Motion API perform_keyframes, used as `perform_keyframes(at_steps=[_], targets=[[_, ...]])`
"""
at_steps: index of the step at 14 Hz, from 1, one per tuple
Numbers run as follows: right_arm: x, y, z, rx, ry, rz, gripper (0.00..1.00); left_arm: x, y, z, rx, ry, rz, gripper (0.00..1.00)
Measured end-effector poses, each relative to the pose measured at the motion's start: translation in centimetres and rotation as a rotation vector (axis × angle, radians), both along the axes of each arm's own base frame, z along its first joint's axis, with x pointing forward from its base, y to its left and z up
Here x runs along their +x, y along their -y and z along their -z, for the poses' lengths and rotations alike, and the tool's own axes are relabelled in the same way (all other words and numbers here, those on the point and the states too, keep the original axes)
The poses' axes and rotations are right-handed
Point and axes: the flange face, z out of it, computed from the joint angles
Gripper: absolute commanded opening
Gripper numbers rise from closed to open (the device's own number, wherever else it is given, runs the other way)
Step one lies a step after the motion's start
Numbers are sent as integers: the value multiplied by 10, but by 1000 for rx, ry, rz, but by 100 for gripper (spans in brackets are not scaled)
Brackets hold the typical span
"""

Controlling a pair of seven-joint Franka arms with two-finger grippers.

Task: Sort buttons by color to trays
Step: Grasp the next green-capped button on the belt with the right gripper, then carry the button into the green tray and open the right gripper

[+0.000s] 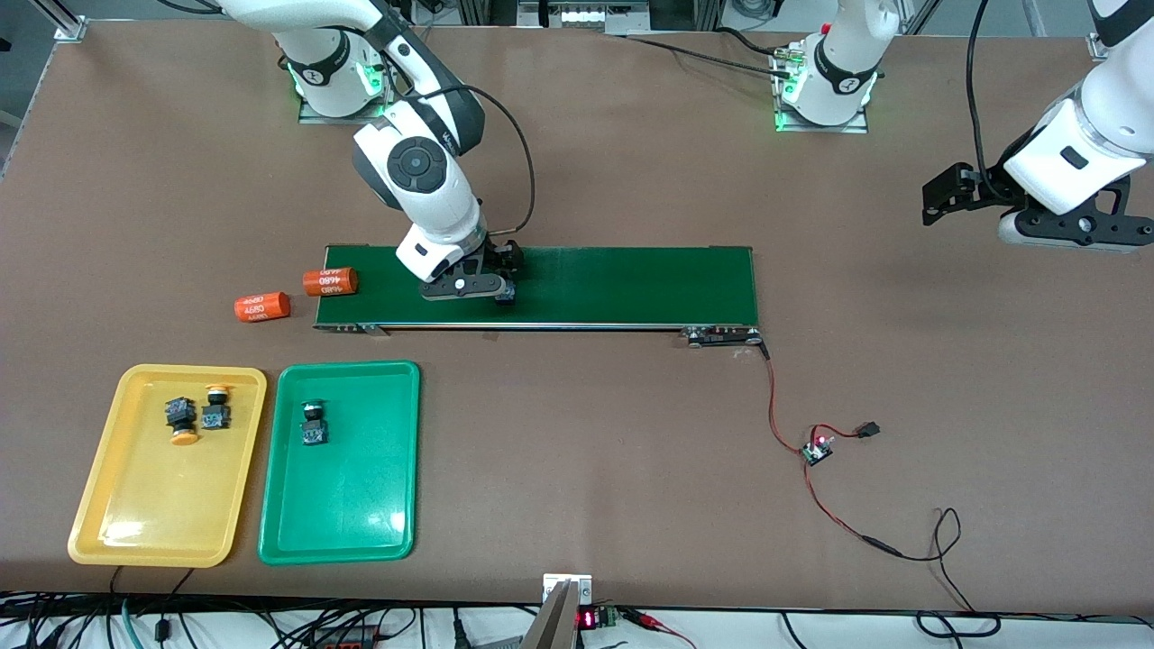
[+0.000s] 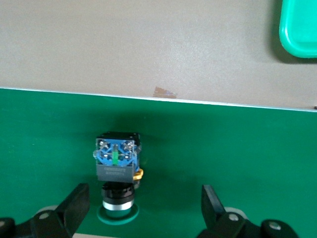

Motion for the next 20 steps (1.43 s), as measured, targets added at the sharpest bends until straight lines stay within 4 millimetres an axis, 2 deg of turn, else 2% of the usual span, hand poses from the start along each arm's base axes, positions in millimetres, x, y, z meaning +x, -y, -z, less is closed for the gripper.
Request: perform_keyframes(at_steps=[3, 6, 7, 8, 9, 10, 12, 13, 15, 17, 20], targets=[[0, -1, 4, 4, -3, 0, 100, 0, 0, 0, 0, 0, 0, 100], [1, -2, 17, 14, -7, -2, 100, 0, 0, 0, 0, 1, 0, 100], [1, -3, 22, 17, -9, -3, 94, 0, 0, 0, 0, 1, 0, 100], [1, -3, 26, 19, -8, -7, 83, 0, 0, 0, 0, 1, 0, 100], [1, -3, 30, 14, -6, -17, 68, 0, 0, 0, 0, 1, 0, 100], [1, -3, 33, 4, -2, -30, 43, 0, 0, 0, 0, 1, 0, 100], [3, 0, 38, -7, 2, -41, 5, 0, 0, 0, 0, 1, 0, 100], [4, 2, 39, -10, 3, -39, 0, 0, 0, 0, 0, 1, 0, 100], [13, 9, 35, -7, 14, -27, 0, 0, 0, 0, 0, 0, 1, 100], [34, 19, 19, 3, 39, -1, 0, 0, 0, 0, 0, 0, 1, 100], [79, 30, -36, 10, 88, 45, 0, 0, 0, 0, 0, -1, 1, 100]])
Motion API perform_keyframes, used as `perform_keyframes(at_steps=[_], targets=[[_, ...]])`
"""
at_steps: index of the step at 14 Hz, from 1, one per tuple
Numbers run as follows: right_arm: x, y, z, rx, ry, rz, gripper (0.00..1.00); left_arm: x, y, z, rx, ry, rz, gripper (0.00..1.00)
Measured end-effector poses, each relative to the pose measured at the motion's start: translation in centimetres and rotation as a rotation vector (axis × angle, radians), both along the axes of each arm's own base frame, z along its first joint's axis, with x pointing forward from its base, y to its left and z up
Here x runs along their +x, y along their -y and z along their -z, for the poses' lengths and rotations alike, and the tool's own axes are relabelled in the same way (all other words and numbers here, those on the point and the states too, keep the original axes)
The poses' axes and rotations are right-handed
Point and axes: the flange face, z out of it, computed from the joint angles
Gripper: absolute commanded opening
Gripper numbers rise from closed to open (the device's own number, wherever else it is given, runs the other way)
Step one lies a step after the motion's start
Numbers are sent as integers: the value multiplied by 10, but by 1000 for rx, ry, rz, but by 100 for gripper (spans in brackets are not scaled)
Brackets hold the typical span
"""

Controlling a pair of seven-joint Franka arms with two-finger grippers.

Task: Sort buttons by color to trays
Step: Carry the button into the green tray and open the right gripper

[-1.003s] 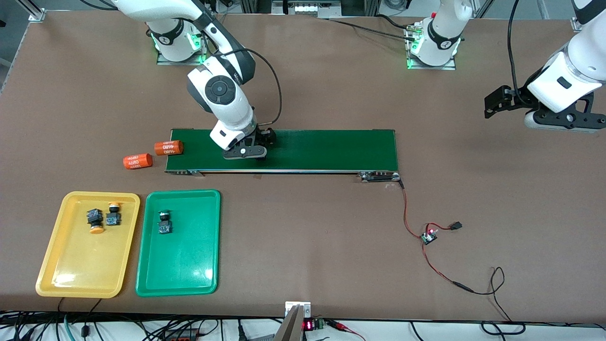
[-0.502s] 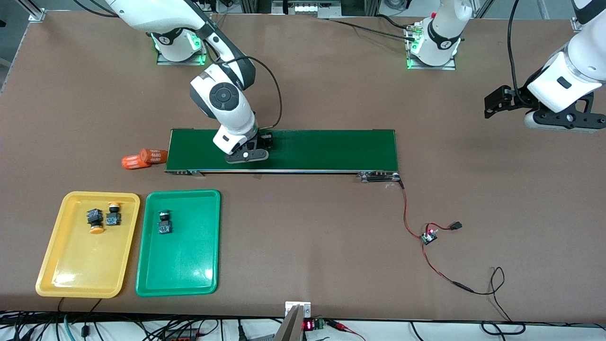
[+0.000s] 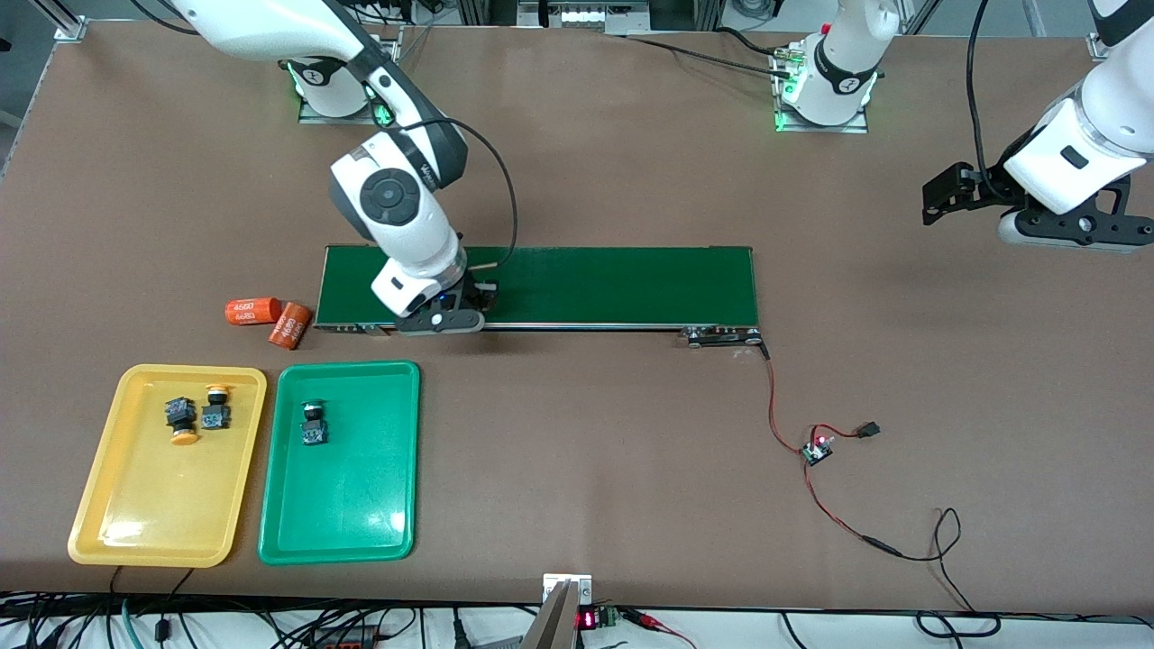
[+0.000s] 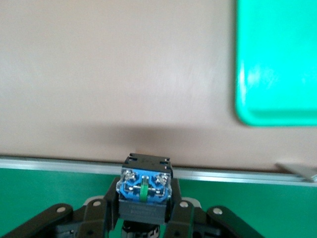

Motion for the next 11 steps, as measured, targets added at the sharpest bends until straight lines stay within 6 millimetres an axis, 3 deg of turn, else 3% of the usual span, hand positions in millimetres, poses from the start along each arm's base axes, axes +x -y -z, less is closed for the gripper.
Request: perform_keyframes(at_steps=[2, 5, 8, 11], targets=[[30, 19, -33, 8, 42, -5, 0, 0, 0, 0, 0, -1, -1, 100], [74, 82, -35, 18, 57, -29, 0, 0, 0, 0, 0, -2, -1, 100], [114, 137, 0, 18, 75, -57, 0, 0, -2, 0, 0, -2, -4, 100], [129, 158, 55, 29, 93, -93, 1, 0, -2, 0, 0, -2, -4, 100]])
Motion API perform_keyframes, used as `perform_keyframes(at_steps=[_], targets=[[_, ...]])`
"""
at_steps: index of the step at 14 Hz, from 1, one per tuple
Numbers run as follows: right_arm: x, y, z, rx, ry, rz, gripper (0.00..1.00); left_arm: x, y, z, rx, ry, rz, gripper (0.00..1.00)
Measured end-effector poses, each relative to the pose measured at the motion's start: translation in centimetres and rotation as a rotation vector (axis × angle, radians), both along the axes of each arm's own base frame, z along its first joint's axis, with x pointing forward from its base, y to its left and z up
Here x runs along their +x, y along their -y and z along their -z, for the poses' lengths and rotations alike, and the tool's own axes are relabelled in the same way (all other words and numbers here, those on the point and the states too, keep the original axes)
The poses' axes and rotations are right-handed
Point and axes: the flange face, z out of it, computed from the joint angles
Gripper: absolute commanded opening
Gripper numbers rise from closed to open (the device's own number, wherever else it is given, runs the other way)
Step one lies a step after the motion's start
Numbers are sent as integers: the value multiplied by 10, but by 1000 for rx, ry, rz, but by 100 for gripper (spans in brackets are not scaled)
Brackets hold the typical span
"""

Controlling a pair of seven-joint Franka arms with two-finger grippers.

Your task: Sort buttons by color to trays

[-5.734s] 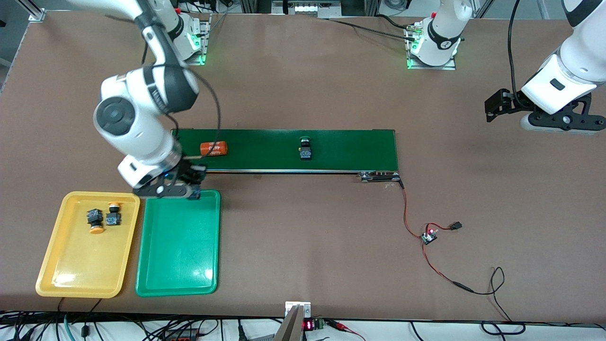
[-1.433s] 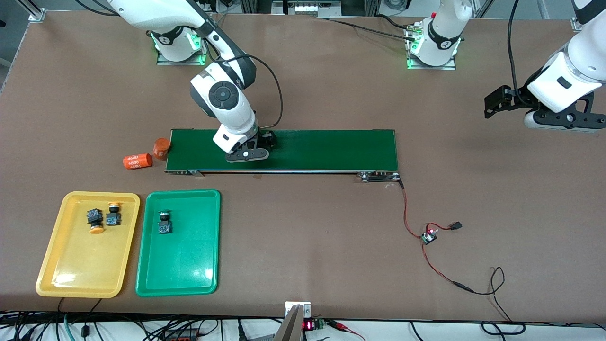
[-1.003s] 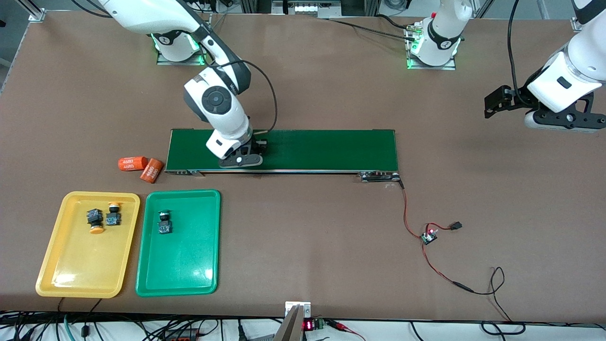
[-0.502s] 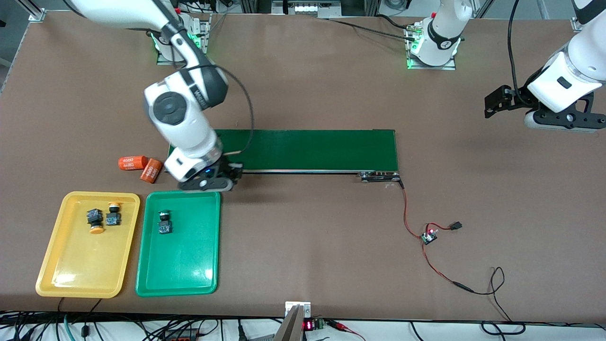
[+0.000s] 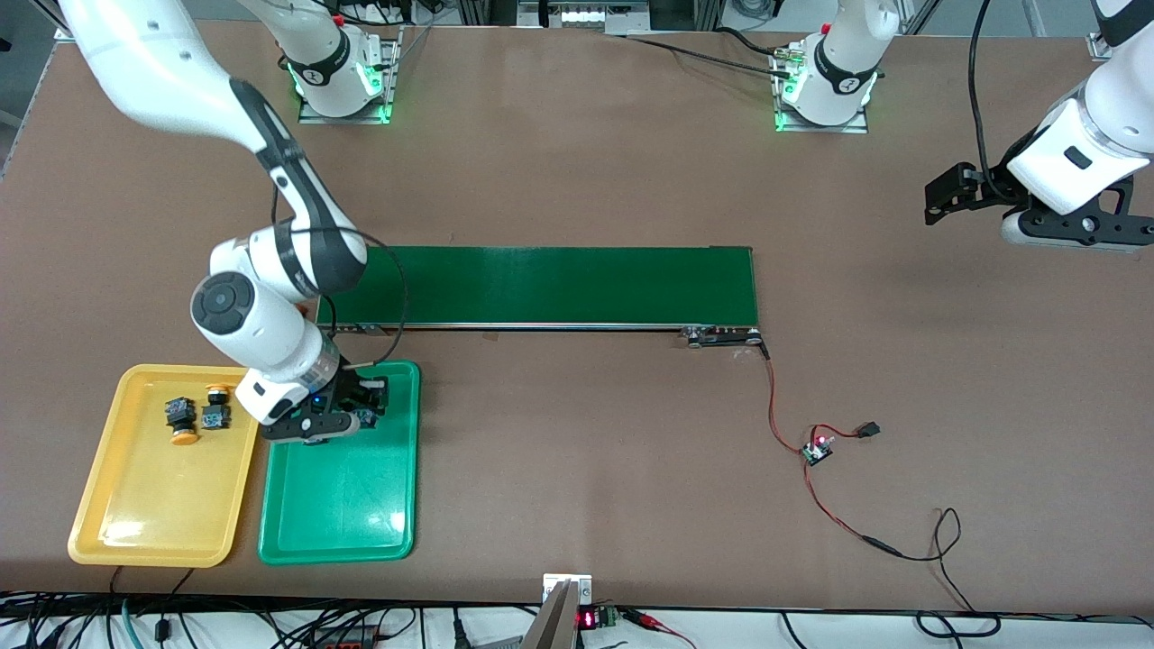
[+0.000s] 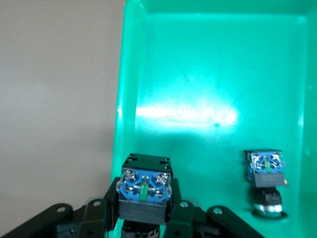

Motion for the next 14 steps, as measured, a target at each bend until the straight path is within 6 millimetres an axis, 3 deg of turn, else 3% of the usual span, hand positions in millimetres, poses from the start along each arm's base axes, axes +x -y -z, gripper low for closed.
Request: perform_keyframes(at_steps=[1, 2, 3, 4, 5, 10, 12, 14], targets=[[1, 2, 13, 0, -9, -6, 6, 0, 0, 0, 0, 0, 0, 100], [1, 4, 22, -1, -16, -6, 21, 0, 0, 0, 0, 0, 1, 100], [2, 8, 28, -5, -20, -3, 55, 0, 0, 0, 0, 0, 1, 100], [2, 11, 31, -8, -22, 0, 81, 0, 0, 0, 0, 0, 1, 100], [3, 14, 31, -11, -22, 3, 100, 0, 1, 0, 0, 0, 1, 100], [8, 17, 24, -10, 5, 7, 100, 0, 0, 0, 0, 0, 1, 100], [13, 18, 2, -11, 29, 10, 100, 0, 0, 0, 0, 0, 1, 100], [13, 25, -41, -37, 6, 17, 100, 0, 0, 0, 0, 0, 1, 100]])
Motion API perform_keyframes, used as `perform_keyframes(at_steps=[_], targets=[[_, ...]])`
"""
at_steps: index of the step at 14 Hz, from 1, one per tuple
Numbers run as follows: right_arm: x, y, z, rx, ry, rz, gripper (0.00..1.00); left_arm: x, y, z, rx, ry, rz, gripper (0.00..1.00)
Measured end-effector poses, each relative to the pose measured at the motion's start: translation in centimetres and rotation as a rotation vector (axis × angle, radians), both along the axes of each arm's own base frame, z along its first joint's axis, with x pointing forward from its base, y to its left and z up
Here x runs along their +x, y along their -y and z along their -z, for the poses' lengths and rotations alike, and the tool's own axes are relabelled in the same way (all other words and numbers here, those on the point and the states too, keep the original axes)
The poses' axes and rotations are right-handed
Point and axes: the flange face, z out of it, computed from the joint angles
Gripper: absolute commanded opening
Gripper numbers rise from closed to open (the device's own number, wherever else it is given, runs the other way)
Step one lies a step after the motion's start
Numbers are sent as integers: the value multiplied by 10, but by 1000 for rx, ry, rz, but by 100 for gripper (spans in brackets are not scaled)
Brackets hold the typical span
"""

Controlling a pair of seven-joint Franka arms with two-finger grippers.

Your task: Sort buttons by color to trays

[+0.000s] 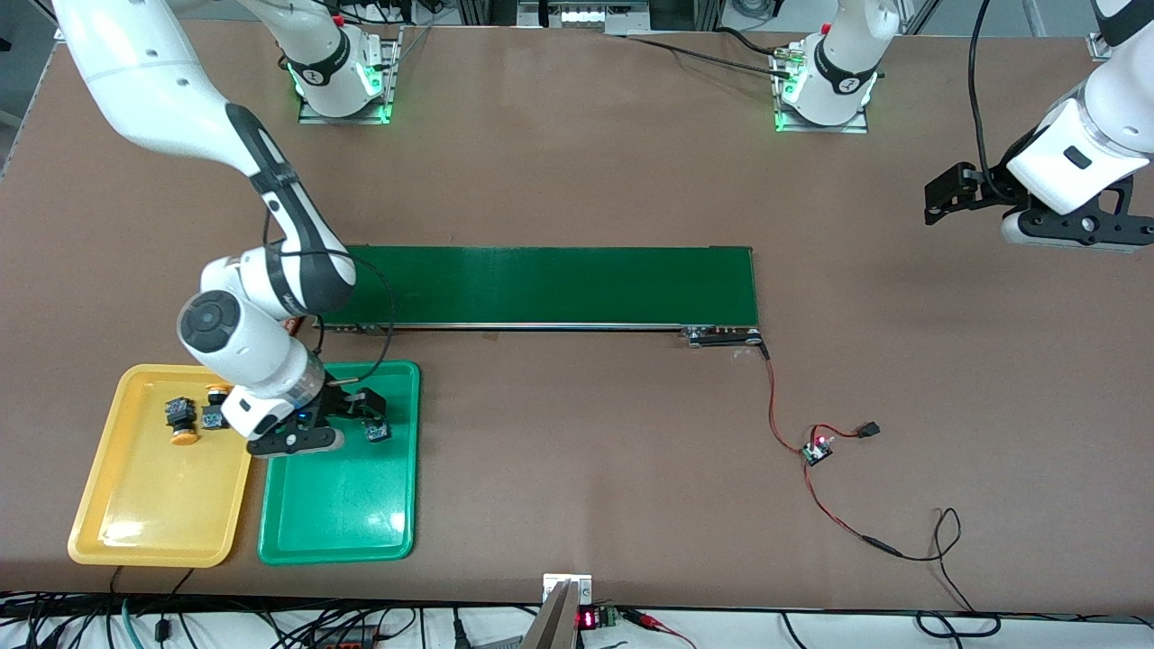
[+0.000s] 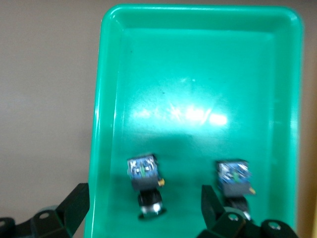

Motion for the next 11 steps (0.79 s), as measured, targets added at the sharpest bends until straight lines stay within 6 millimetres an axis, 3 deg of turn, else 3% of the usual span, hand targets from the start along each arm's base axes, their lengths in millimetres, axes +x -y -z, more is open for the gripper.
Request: perform_keyframes(at_steps=[2, 4, 6, 8, 11], targets=[[-10, 17, -65, -19, -53, 36, 100, 0, 0, 0, 0, 0, 0, 100], [-30, 51, -138, -33, -97, 105, 100, 0, 0, 0, 0, 1, 0, 100], [-52, 89, -196, -48, -115, 171, 100, 0, 0, 0, 0, 1, 0, 100], [-75, 116, -233, -69, -143, 209, 100, 0, 0, 0, 0, 1, 0, 100], [-102, 125, -259, -85, -201, 226, 100, 0, 0, 0, 0, 1, 0, 100]])
